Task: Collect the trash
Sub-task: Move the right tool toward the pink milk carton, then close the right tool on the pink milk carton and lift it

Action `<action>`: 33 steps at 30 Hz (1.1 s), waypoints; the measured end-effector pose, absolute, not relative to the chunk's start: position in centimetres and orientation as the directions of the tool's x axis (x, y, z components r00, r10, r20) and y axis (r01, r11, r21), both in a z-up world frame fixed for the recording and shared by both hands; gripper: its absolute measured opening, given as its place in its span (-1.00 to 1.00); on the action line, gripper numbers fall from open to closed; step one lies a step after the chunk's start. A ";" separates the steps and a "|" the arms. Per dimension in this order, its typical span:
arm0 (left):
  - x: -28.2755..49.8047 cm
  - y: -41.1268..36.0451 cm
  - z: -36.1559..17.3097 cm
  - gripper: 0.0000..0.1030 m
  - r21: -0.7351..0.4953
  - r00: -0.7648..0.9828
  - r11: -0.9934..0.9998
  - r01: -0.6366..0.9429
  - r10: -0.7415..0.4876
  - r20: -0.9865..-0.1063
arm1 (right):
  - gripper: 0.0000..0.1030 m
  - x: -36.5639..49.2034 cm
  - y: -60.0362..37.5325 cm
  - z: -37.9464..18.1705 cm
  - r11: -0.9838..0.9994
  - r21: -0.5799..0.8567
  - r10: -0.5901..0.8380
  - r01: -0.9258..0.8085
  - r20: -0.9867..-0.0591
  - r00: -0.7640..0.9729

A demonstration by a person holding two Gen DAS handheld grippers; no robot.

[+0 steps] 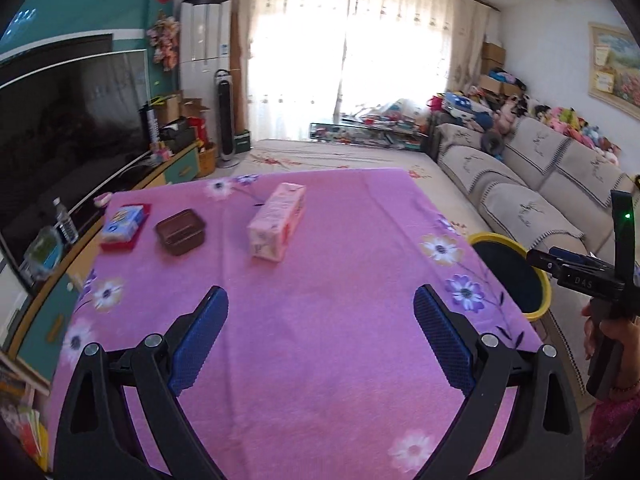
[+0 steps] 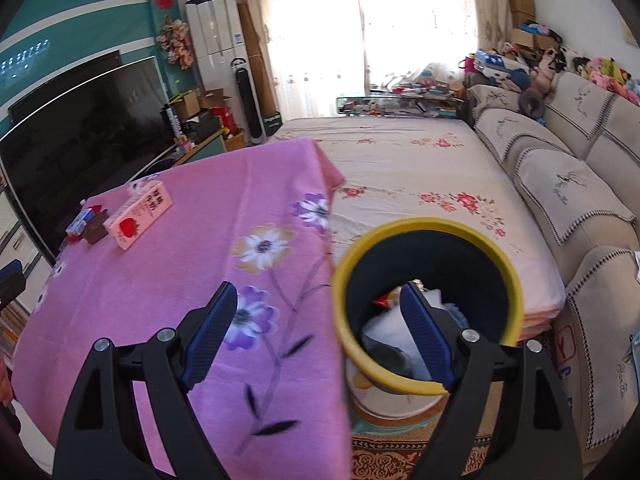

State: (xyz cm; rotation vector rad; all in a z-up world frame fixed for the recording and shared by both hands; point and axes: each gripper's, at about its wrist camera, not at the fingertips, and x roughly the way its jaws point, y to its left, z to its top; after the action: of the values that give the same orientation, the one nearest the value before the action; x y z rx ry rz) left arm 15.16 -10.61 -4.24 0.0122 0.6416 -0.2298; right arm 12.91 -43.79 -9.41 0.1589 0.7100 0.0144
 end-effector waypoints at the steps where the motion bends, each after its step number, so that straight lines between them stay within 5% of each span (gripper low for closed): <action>1: 14.9 -8.8 -4.5 0.80 -0.065 0.780 0.980 0.188 -0.189 -0.596 | 0.54 13.6 -42.1 -9.0 0.988 0.157 0.097 0.007 -0.645 0.758; 13: 13.6 1.8 -6.6 0.80 -0.137 0.789 0.987 0.078 -0.145 -0.598 | 0.59 24.1 -21.2 -7.8 0.950 0.225 0.312 -0.216 -0.654 0.689; 33: 14.2 0.9 -8.1 0.80 -0.187 0.754 0.974 0.130 -0.220 -0.619 | 0.55 32.9 -18.1 -13.5 0.998 0.044 0.064 -0.048 -0.773 0.631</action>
State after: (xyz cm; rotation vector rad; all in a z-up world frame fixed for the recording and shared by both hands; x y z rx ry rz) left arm 14.21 0.90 -8.06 -0.1358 0.6918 -0.1916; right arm 32.86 -18.06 -13.50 0.0198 0.8860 0.0644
